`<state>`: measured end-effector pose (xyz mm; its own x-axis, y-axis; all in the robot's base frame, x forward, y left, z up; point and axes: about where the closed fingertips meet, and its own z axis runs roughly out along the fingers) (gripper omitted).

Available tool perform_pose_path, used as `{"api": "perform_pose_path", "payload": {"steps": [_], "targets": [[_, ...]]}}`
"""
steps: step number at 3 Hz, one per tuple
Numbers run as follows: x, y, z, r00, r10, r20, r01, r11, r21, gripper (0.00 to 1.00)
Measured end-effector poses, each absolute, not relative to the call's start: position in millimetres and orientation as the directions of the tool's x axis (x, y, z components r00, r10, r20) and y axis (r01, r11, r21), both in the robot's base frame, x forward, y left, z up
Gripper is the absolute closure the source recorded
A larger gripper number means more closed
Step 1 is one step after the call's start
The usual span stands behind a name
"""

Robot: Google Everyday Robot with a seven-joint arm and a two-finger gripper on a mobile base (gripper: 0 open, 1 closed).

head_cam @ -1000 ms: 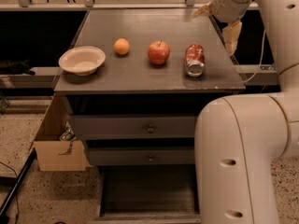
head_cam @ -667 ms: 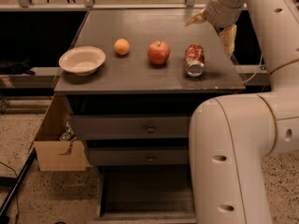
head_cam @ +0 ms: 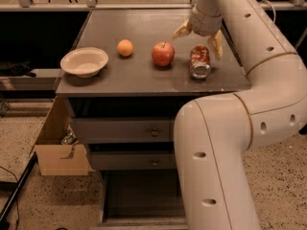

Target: Place coke can into bottom drawer

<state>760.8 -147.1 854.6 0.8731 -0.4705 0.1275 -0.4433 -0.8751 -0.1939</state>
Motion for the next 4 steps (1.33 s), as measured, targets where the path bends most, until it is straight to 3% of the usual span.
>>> {"api": "perform_pose_path", "payload": {"steps": [2,4], "targets": [[772,-142,841,0.887,-0.439,0.147,-0.411,-0.893,-0.186,0.00],[765,-150,840,0.859,-0.488,0.154,-0.458,-0.868,-0.194,0.00]]}}
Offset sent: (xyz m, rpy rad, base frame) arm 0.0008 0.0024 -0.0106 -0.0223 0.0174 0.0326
